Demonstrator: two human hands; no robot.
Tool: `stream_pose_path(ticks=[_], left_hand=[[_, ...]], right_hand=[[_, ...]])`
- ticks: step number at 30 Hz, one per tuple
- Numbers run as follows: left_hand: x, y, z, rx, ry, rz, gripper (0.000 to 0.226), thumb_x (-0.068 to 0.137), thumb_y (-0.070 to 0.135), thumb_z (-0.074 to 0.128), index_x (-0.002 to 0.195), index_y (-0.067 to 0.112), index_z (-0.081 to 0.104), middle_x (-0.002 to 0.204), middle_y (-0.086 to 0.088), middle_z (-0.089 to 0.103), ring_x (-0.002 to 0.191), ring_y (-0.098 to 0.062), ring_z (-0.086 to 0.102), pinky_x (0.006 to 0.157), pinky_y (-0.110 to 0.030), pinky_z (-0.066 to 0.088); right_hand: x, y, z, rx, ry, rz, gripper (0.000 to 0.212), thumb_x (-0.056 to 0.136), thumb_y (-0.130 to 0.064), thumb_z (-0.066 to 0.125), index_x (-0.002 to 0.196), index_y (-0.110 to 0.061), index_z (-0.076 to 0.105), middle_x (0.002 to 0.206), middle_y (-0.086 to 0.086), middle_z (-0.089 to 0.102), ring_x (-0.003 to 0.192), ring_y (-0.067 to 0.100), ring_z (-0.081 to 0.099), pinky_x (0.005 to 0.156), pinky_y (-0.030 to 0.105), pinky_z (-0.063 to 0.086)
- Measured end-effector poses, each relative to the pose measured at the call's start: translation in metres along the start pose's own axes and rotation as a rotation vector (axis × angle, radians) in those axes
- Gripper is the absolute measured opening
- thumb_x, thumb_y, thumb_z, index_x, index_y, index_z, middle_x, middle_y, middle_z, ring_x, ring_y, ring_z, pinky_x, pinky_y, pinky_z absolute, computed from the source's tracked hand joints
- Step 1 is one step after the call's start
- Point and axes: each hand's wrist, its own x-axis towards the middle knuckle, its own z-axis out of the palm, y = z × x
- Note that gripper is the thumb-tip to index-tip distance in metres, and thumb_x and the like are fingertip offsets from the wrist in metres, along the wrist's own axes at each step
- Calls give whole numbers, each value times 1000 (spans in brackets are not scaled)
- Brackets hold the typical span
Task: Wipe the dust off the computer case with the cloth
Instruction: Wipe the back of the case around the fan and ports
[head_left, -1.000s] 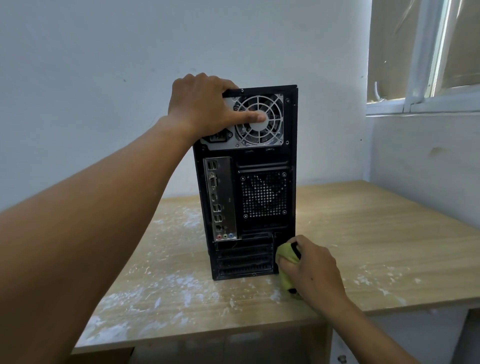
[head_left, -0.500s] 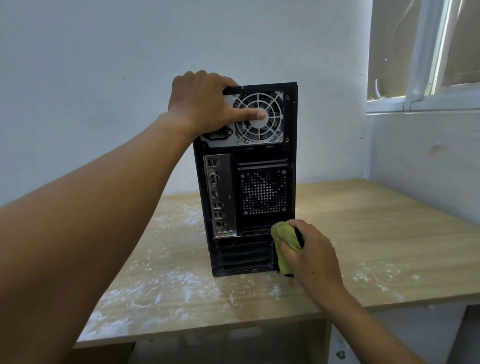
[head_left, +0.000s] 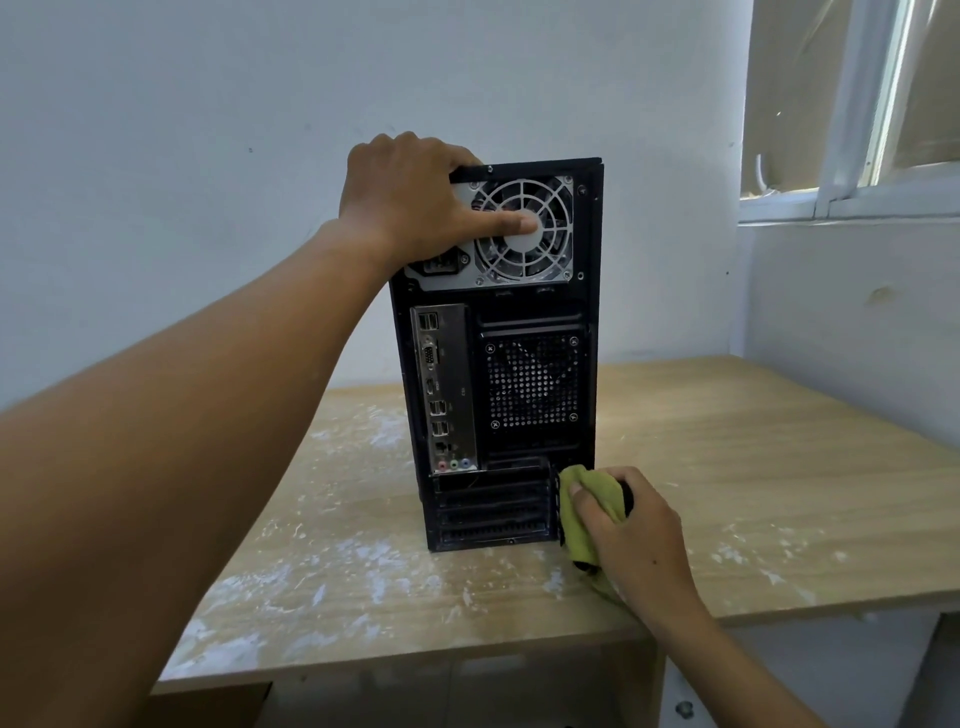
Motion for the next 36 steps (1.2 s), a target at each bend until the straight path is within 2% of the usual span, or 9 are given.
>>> stream_pose_path(ticks=[2, 9, 17, 22, 26, 29, 36], left_hand=[[0, -1, 0, -9, -2, -1, 106, 54, 101, 37, 128, 30, 63, 120, -1, 69, 113, -28, 61, 87, -36, 41], [0, 0, 0, 2, 18, 26, 104, 56, 98, 41, 129, 28, 62, 122, 0, 68, 113, -27, 61, 83, -32, 37], [0, 2, 0, -2, 16, 10, 105, 54, 98, 38, 129, 28, 62, 123, 0, 68, 115, -27, 60, 88, -35, 40], [-1, 1, -1, -17, 15, 12, 104, 56, 98, 40, 129, 27, 63, 124, 0, 68, 115, -27, 60, 91, -36, 41], [0, 2, -1, -15, 1, 13, 109, 52, 100, 36, 129, 28, 62, 124, 0, 68, 115, -26, 60, 91, -36, 41], [-1, 1, -1, -11, 11, 13, 107, 53, 99, 36, 129, 29, 63, 121, -1, 69, 113, -27, 61, 89, -35, 40], [-1, 1, 0, -11, 4, 5, 111, 50, 102, 32, 128, 30, 63, 121, 0, 69, 113, -26, 61, 88, -36, 41]], right_hand=[[-5, 1, 2, 133, 37, 26, 8, 89, -25, 66, 86, -22, 59, 77, -4, 61, 66, 4, 57, 53, 11, 43], [-5, 5, 4, 296, 164, 69, 8, 89, -27, 65, 92, -22, 60, 85, -2, 62, 69, 0, 57, 55, 10, 44], [1, 13, 0, -129, 95, -187, 20, 86, -26, 70, 101, -31, 59, 91, -14, 60, 77, 6, 57, 62, 22, 45], [-6, 3, -3, -585, -86, -287, 32, 89, -35, 63, 119, -32, 54, 101, -9, 52, 75, 20, 57, 59, 29, 47], [-6, -9, -7, -860, -264, -246, 35, 94, -38, 54, 127, -32, 45, 110, -5, 51, 89, 21, 59, 65, 28, 40], [-8, -7, -4, -904, -325, -206, 37, 94, -38, 55, 128, -28, 46, 112, -3, 53, 95, 21, 60, 68, 29, 40], [-5, 1, 1, -722, -229, -204, 33, 91, -39, 57, 122, -31, 48, 107, -8, 57, 90, 18, 58, 65, 26, 41]])
